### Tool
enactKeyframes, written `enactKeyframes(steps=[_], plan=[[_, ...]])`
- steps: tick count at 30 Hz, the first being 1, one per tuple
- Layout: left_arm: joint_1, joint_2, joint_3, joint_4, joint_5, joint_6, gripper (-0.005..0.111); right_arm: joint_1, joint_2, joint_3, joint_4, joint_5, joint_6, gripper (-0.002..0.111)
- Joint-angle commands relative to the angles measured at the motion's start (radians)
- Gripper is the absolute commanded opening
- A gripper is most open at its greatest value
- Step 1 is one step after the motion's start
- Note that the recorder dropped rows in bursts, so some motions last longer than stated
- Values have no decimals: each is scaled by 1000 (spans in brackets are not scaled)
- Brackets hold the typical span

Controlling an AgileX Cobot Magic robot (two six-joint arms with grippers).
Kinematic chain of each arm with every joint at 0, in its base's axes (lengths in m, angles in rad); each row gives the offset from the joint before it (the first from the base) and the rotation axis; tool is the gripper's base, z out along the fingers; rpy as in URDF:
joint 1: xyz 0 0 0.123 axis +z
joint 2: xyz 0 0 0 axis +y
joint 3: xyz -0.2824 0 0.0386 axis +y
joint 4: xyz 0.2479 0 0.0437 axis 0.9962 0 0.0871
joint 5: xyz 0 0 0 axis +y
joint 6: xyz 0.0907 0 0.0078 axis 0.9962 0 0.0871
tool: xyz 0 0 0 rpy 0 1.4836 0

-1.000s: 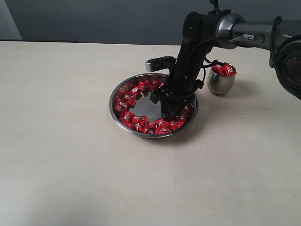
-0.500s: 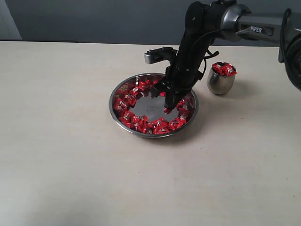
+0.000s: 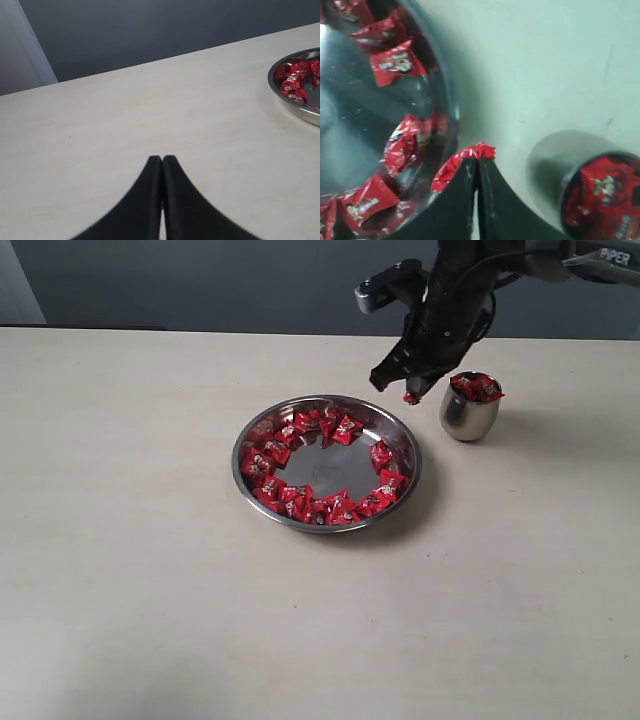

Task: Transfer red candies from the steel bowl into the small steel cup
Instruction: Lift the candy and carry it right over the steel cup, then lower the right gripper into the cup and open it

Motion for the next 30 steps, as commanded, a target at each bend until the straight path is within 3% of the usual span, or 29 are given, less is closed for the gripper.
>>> enactKeyframes(steps=[1,6,30], plan=[[0,-4,-1,1,-7,-5,0,-117,-21,-4,72,1,2,0],[0,-4,-1,1,-7,-5,0,-201,-21,-4,159,3,-26,0],[0,-4,-1,1,-7,-5,0,-204,45,-4,113,-38,-32,0]])
